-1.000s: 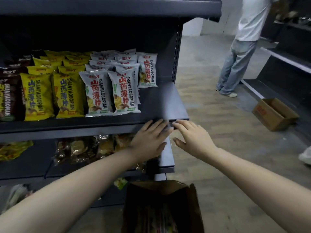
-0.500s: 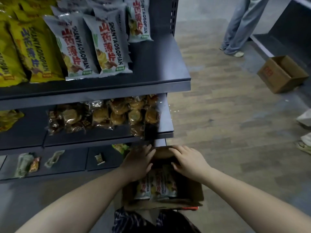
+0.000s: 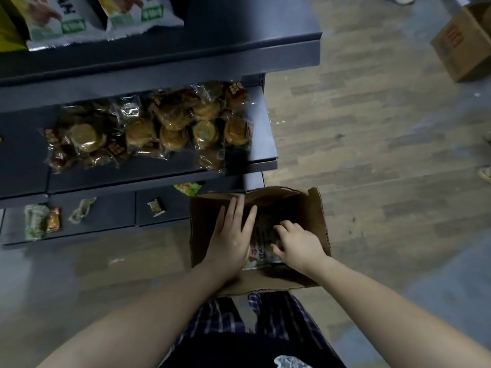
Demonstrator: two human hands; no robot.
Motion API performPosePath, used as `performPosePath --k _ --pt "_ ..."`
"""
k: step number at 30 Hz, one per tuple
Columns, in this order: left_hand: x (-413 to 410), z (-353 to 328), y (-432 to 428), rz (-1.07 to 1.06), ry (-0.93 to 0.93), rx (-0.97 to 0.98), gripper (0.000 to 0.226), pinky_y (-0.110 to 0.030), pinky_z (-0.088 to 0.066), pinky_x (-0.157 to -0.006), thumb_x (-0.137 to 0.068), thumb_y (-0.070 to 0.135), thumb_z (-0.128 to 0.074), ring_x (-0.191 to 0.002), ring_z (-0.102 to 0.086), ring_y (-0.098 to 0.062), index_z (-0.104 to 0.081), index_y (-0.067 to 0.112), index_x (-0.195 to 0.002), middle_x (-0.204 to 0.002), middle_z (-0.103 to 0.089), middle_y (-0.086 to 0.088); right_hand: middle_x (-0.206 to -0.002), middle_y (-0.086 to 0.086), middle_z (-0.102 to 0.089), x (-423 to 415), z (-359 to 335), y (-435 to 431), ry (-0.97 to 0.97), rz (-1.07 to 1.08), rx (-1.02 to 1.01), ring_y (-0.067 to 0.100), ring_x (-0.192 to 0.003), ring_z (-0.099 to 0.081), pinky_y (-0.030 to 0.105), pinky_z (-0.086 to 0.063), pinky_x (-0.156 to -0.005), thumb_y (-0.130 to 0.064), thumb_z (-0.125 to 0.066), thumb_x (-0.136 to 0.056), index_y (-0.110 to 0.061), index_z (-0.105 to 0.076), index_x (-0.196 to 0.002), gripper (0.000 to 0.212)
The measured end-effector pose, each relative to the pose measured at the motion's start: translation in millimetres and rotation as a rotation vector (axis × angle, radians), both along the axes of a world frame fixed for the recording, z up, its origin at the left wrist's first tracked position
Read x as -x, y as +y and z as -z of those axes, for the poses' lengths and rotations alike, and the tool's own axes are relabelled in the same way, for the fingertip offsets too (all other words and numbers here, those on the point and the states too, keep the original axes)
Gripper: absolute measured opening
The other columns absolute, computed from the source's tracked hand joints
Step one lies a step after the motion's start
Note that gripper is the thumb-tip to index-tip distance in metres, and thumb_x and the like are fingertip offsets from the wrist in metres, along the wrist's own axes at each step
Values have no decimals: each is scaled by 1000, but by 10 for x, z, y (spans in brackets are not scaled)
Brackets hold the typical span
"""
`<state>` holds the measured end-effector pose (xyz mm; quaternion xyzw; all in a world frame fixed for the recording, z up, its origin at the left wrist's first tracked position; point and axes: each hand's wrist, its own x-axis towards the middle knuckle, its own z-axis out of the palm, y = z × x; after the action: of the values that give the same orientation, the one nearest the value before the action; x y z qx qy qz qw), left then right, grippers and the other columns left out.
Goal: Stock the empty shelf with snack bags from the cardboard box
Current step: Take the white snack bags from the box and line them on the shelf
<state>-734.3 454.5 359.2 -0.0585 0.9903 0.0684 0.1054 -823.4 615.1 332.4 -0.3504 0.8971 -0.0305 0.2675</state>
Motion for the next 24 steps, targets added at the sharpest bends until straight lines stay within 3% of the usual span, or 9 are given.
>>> performPosePath --k 2,5,7,11,15,20,24 --pt "-45 67 55 6 -49 -3 84 -51 -28 -112 -73 22 -72 -142 -22 -38 -31 7 -146 -152 -23 -24 -133 3 -48 -49 44 -22 -30 12 -3 22 -118 -49 36 -52 -85 -47 -45 -93 -17 -44 -136 53" --pt "-146 213 113 -3 -209 15 75 -47 -3 -119 -94 28 -47 -146 3 -33 0 13 -152 -158 4 -18 -133 4 -49 -92 96 -61 -67 15 0 23 -117 -49 37 -52 -86 -46 -46 -92 -17 -44 -136 52" --pt "-166 303 116 -38 -306 18 76 -47 0 -119 -96 29 -44 -146 6 -32 6 13 -151 -158 6 -15 -133 5 -48 -91 135 -82 -97 33 -15 24 -117 -49 38 -50 -88 -45 -47 -92 -16 -44 -136 52" --pt "-121 512 90 -124 -437 -41 78 -48 -6 -118 -94 23 -46 -145 -1 -35 6 13 -151 -158 1 -16 -134 7 -46 -62 252 -107 -133 76 -101 27 -121 -46 40 -48 -91 -46 -48 -92 -17 -42 -135 53" --pt "-67 756 72 -229 -558 -114 79 -45 -15 -116 -92 30 -51 -143 -10 -34 -1 13 -151 -155 -9 -16 -135 8 -43 -4 403 -193 -184 109 -165 28 -124 -42 42 -45 -95 -46 -51 -91 -16 -41 -135 54" --pt "38 1148 74 -566 -725 -291 74 -42 -27 -112 -92 29 -54 -138 -23 -33 -10 15 -149 -153 -17 -15 -140 11 -39 106 663 -332 -301 173 -263 31 -130 -35 44 -40 -101 -47 -54 -90 -15 -36 -138 60" --pt "170 1479 49 -762 -791 -355 69 -43 -29 -112 -91 25 -55 -136 -24 -34 -17 12 -147 -151 -17 -15 -142 12 -41 192 999 -426 -423 283 -313 32 -134 -33 39 -33 -108 -49 -51 -92 -17 -43 -134 54"
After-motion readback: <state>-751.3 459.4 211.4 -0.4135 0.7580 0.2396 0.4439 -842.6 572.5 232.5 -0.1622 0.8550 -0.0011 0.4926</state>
